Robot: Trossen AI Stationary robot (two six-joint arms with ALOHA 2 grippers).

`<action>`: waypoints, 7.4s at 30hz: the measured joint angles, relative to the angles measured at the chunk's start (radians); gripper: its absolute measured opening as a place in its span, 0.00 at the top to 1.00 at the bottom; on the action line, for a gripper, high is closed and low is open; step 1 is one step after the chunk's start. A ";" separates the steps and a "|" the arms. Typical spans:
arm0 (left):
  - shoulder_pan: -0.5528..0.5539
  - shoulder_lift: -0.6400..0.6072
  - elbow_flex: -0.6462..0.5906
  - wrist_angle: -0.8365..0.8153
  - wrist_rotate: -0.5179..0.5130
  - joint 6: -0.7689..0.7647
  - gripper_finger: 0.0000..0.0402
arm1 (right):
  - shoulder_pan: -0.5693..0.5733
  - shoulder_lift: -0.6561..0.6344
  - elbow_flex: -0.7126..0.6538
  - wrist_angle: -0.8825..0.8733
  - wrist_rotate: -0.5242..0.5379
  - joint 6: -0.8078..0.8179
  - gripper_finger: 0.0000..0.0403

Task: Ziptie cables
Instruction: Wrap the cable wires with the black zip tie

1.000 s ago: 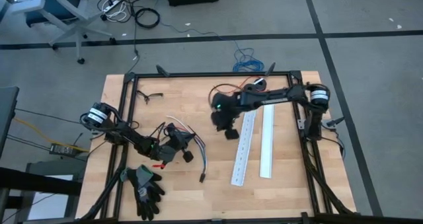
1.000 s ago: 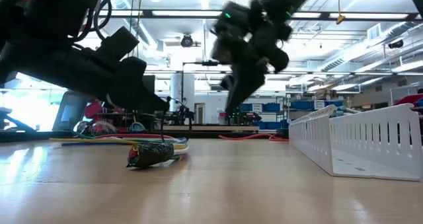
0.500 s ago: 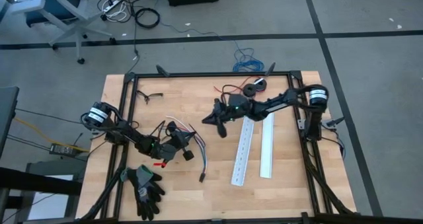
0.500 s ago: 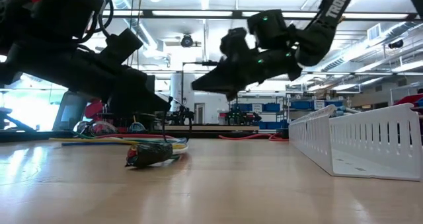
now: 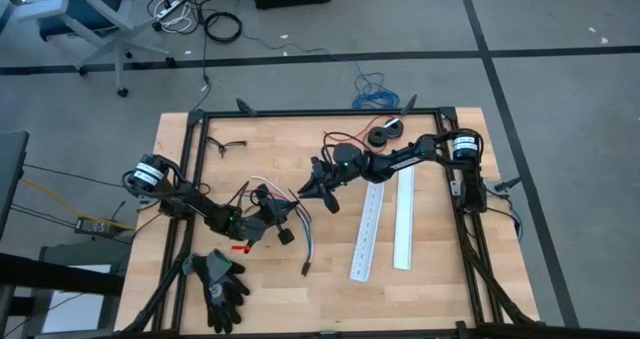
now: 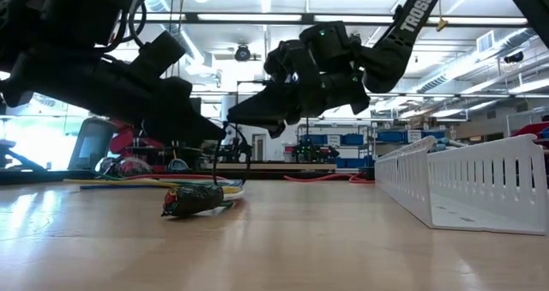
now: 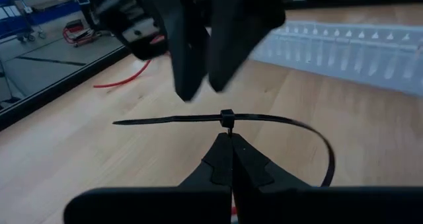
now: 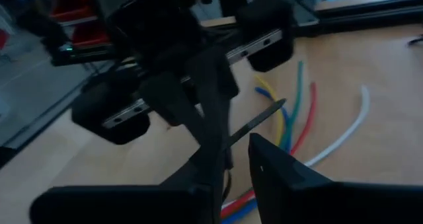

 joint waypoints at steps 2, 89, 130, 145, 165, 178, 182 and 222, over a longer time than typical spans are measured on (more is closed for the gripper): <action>0.000 0.000 0.000 0.000 0.001 0.000 1.00 | 0.000 0.000 0.000 -0.010 -0.011 0.008 0.81; 0.039 0.000 0.037 0.044 -0.002 0.204 1.00 | -0.026 0.012 0.160 -0.292 -0.089 0.116 0.81; 0.042 0.000 0.038 0.027 0.025 0.021 0.80 | -0.042 0.013 0.160 -0.291 -0.183 0.102 1.00; 0.000 -0.015 0.011 0.087 0.009 -0.021 0.74 | -0.048 0.012 0.161 -0.324 -0.181 0.066 1.00; 0.125 -0.016 -0.086 0.313 0.142 -0.213 0.74 | -0.027 0.015 0.159 -0.348 -0.127 0.008 1.00; 0.128 -0.016 -0.084 0.347 0.190 -0.212 0.74 | -0.031 0.014 0.159 -0.346 -0.124 0.008 1.00; 0.131 -0.016 -0.084 0.340 0.192 -0.209 0.76 | -0.031 0.014 0.160 -0.347 -0.123 0.008 1.00; 0.176 -0.015 -0.084 0.341 0.217 -0.210 0.83 | -0.011 0.012 0.160 -0.364 -0.113 -0.003 1.00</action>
